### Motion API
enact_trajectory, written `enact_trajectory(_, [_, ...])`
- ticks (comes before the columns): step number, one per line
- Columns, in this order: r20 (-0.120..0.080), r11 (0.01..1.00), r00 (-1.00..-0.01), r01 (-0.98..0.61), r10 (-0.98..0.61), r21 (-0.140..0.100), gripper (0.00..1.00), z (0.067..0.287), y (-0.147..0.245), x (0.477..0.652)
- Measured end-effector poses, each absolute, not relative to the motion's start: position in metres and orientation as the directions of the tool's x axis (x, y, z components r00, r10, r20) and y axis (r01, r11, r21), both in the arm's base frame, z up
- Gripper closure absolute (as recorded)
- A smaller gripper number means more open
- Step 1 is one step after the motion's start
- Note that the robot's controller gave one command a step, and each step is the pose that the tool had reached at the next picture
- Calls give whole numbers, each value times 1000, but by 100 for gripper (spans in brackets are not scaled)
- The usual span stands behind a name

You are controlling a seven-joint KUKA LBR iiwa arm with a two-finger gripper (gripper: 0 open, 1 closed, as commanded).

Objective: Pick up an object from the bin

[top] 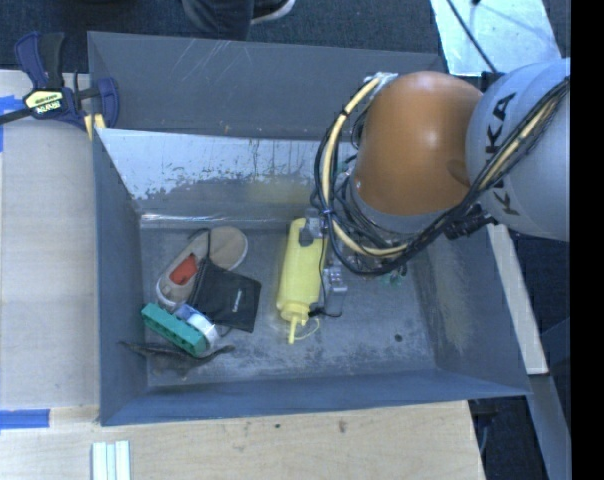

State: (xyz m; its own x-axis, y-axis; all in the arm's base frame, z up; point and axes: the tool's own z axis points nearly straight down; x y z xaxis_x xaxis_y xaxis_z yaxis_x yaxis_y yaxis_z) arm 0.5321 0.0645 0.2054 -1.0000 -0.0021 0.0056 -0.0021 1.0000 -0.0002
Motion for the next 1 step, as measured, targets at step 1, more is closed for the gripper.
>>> enact_trajectory(1, [-3,1000,-1000,-1,-1,1,0,210,64,534])
